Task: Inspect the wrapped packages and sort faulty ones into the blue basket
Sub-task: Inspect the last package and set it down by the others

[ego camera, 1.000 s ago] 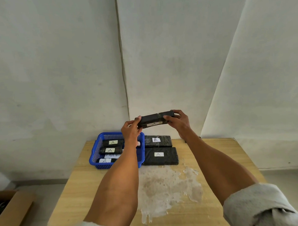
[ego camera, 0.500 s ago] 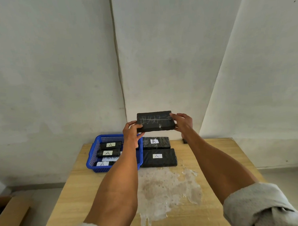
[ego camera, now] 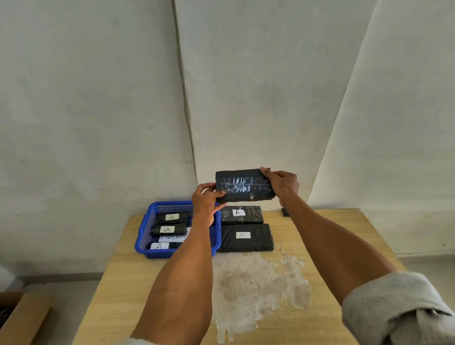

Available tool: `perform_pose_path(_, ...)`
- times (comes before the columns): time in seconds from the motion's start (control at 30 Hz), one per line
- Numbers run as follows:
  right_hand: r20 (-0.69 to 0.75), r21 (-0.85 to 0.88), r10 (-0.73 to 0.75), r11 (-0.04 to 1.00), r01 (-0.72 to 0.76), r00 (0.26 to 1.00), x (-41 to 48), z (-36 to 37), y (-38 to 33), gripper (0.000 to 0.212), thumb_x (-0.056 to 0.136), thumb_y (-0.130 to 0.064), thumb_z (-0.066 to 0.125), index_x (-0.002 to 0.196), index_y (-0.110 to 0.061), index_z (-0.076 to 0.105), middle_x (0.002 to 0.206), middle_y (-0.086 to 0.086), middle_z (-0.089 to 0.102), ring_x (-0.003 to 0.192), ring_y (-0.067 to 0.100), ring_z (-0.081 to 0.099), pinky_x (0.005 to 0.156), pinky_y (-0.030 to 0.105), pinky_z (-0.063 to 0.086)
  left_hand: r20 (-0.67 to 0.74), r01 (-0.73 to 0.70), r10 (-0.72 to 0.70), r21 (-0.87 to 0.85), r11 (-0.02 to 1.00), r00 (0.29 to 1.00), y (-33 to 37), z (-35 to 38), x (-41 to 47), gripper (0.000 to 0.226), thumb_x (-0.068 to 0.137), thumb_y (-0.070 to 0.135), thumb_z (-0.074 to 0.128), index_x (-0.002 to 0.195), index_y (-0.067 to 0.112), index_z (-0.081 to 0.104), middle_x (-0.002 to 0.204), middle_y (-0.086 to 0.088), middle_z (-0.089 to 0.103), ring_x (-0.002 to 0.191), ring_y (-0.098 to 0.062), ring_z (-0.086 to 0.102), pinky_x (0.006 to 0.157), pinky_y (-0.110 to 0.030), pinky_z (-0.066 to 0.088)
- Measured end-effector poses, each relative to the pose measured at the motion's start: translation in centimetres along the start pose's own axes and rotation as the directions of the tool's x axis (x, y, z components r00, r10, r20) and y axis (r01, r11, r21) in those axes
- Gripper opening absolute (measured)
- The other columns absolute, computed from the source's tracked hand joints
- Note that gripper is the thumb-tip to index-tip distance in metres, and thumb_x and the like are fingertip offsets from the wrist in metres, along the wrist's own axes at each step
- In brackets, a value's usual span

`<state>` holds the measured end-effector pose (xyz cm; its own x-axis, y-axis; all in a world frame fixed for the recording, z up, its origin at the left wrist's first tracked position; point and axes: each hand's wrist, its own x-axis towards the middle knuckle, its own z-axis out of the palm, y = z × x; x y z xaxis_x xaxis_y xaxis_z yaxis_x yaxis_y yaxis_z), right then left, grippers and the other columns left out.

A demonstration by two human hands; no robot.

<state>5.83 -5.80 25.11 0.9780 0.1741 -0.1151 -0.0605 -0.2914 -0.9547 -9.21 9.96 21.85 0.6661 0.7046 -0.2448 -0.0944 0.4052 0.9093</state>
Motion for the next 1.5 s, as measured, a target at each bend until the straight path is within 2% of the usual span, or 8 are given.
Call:
perform_pose_path(0.23, 0.448, 0.164, -0.092, 0.986, 0.019, 0.890, -1.2, -0.7, 1.1, 0.076, 0.073, 0.011, 0.082, 0.140, -0.009, 0.054, 0.112, 0.014, 0.069, 0.093, 0.025, 0.072, 0.075, 0.035, 0.064, -0.263, 0.087, -0.049, 0.138, 0.987, 0.964, 1.3, 0.1, 1.6, 0.039, 0.075, 0.035, 0.085, 0.091, 0.013, 0.057, 0.102, -0.013, 0.067, 0.088, -0.028, 0.068, 0.073, -0.048, 0.063)
perform_pose_path(0.6, 0.349, 0.059, -0.125, 0.992, 0.112, 0.929, -0.7, -1.1, 2.0, 0.079, 0.069, 0.006, 0.087, 0.140, -0.011, 0.056, 0.117, 0.010, 0.068, 0.105, 0.029, 0.069, 0.087, 0.046, 0.061, -0.250, 0.089, -0.051, 0.143, 0.986, 0.967, 1.3, 0.8, 1.4, 0.042, 0.072, 0.035, 0.088, 0.096, 0.012, 0.061, 0.104, -0.013, 0.069, 0.095, -0.032, 0.069, 0.072, -0.050, 0.063)
perform_pose_path(0.83, 0.174, -0.247, -0.231, 0.931, 0.270, 0.957, -1.2, -1.1, 1.7, 0.055, 0.084, -0.015, 0.081, 0.136, -0.021, 0.063, 0.126, -0.001, 0.070, 0.108, 0.021, 0.066, 0.097, 0.040, 0.052, -0.170, 0.037, -0.002, 0.200, 0.979, 0.985, 1.3, 2.0, 1.0, 0.011, 0.089, 0.024, 0.072, 0.097, 0.017, 0.070, 0.088, 0.002, 0.065, 0.100, -0.023, 0.063, 0.096, -0.041, 0.054)
perform_pose_path(1.0, 0.256, -0.017, -0.123, 0.991, 0.132, 0.959, -0.6, -1.1, 1.8, 0.026, 0.091, -0.013, 0.068, 0.113, -0.026, 0.070, 0.114, 0.006, 0.073, 0.111, 0.029, 0.065, 0.100, 0.047, 0.054, -0.155, 0.087, -0.067, 0.123, 0.989, 0.986, 1.1, 1.8, 1.0, 0.034, 0.081, 0.043, 0.078, 0.105, 0.022, 0.067, 0.118, -0.005, 0.065, 0.111, -0.026, 0.059, 0.089, -0.046, 0.057)
perform_pose_path(1.07, 0.215, 0.080, -0.066, 0.996, 0.050, 0.974, -0.4, -0.9, 1.6, 0.001, 0.093, -0.033, 0.068, 0.094, -0.032, 0.069, 0.109, 0.008, 0.071, 0.111, 0.032, 0.064, 0.091, 0.043, 0.057, -0.150, 0.054, -0.039, 0.093, 0.994, 0.988, 0.8, 1.8, 1.0, 0.022, 0.083, 0.030, 0.080, 0.099, 0.021, 0.068, 0.116, -0.007, 0.066, 0.106, -0.025, 0.062, 0.075, -0.040, 0.057)
perform_pose_path(1.13, 0.151, 0.114, -0.007, 0.993, -0.010, 0.989, -0.3, -0.5, 1.1, 0.019, 0.092, -0.046, 0.069, 0.093, -0.027, 0.068, 0.103, 0.009, 0.070, 0.103, 0.029, 0.064, 0.087, 0.043, 0.059, -0.104, 0.041, -0.036, 0.053, 0.998, 0.994, 0.8, 2.0, 0.5, 0.020, 0.084, 0.013, 0.078, 0.102, 0.015, 0.067, 0.109, -0.009, 0.068, 0.094, -0.021, 0.066, 0.064, -0.036, 0.056)
perform_pose_path(1.33, -0.023, 0.175, 0.060, 0.983, -0.055, 0.998, 0.3, -0.4, 0.4, 0.021, 0.080, -0.026, 0.086, 0.082, -0.015, 0.067, 0.087, 0.004, 0.066, 0.092, 0.025, 0.068, 0.080, 0.041, 0.063, -0.018, -0.029, 0.028, -0.046, 0.999, 0.999, -0.1, 2.6, 0.0, 0.030, 0.082, -0.009, 0.071, 0.108, 0.004, 0.064, 0.104, -0.015, 0.071, 0.100, -0.026, 0.069, 0.092, -0.039, 0.057)
perform_pose_path(1.5, -0.029, 0.184, 0.026, 0.983, -0.020, 0.999, 0.4, -0.3, 0.4, 0.020, 0.077, -0.020, 0.088, 0.077, -0.016, 0.068, 0.086, 0.003, 0.066, 0.095, 0.026, 0.069, 0.080, 0.040, 0.064, -0.018, -0.068, 0.067, -0.053, 0.996, 0.998, -0.5, 2.3, 0.3, 0.032, 0.082, -0.011, 0.070, 0.111, 0.002, 0.063, 0.109, -0.021, 0.071, 0.105, -0.030, 0.069, 0.094, -0.042, 0.057)
